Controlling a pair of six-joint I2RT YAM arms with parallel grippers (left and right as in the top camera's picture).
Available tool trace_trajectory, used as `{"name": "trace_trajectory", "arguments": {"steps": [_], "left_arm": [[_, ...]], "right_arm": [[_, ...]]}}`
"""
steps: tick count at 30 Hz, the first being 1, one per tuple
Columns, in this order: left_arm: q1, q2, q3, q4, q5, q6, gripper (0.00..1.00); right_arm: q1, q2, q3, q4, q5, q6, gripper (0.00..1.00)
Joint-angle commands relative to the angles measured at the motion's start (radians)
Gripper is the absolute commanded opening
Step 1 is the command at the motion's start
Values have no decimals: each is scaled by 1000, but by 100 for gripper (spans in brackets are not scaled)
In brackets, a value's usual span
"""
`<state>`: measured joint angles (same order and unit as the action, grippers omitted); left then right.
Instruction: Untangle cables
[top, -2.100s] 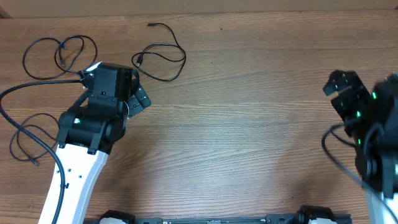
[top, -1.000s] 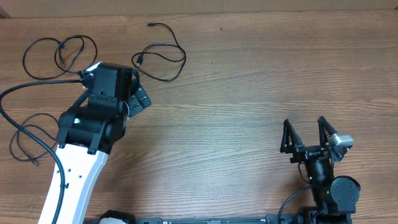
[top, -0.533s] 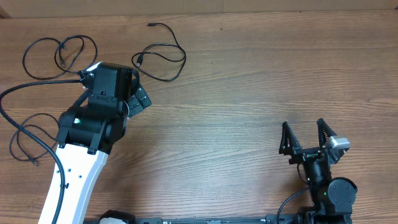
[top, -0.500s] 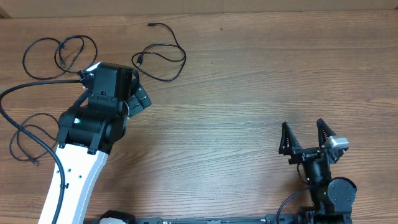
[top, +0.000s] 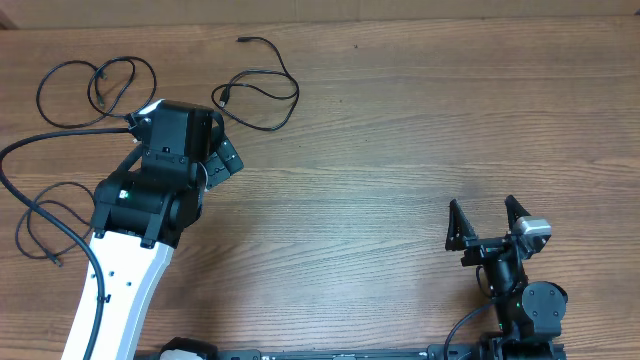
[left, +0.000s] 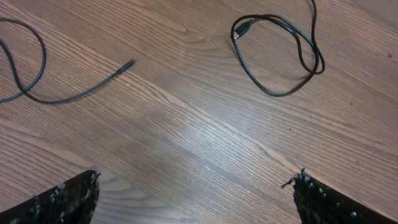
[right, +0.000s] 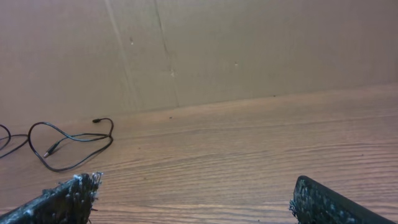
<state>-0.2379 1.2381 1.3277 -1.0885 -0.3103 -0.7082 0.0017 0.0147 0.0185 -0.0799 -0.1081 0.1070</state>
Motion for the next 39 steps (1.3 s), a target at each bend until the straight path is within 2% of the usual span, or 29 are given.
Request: {"name": "trace_trajectory", "arguments": {"steps": [1,18,39], "left_arm": [[2,-9,17,0,0,-21,100],[2,-9,17,0,0,-21,99],[2,-9,17,0,0,-21,100]], "right_arm": [[3,-12,-11,3,18,-12,100],[2,-12,-11,0,26,-125,100],[2,-12,-11,3,27,-127,100]]}}
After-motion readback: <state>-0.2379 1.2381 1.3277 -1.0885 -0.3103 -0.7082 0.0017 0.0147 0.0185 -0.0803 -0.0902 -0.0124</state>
